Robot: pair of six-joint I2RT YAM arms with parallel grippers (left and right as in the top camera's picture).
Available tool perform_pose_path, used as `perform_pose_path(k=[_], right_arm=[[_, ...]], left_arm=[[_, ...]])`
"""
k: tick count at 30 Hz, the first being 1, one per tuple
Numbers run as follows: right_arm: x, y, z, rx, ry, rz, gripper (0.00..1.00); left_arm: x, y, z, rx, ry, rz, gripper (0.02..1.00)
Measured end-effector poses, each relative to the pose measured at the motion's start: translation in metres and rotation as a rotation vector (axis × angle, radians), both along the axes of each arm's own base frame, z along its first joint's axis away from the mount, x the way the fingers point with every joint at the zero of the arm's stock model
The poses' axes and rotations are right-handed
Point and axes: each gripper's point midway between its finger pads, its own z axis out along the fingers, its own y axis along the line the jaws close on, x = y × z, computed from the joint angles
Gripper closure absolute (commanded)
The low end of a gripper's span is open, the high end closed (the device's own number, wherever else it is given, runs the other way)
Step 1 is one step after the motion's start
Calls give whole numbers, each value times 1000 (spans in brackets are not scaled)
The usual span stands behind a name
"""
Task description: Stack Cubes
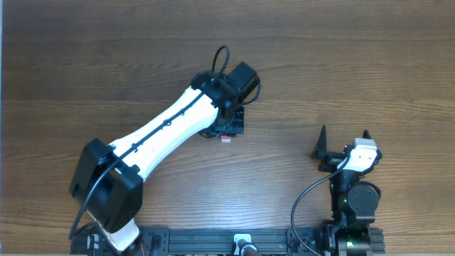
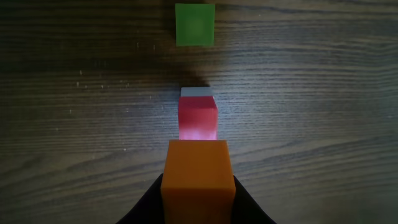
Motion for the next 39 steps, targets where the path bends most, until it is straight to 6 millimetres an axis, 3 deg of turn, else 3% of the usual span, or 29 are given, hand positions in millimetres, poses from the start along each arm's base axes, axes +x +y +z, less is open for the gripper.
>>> perform_pose_path(k=[21,39], right_arm=[[0,0,0,0,0,0,9],[0,0,0,0,0,0,7]], left_arm=[[5,-1,-26,32,42,2,980],[6,-5,-31,22,50,2,980]])
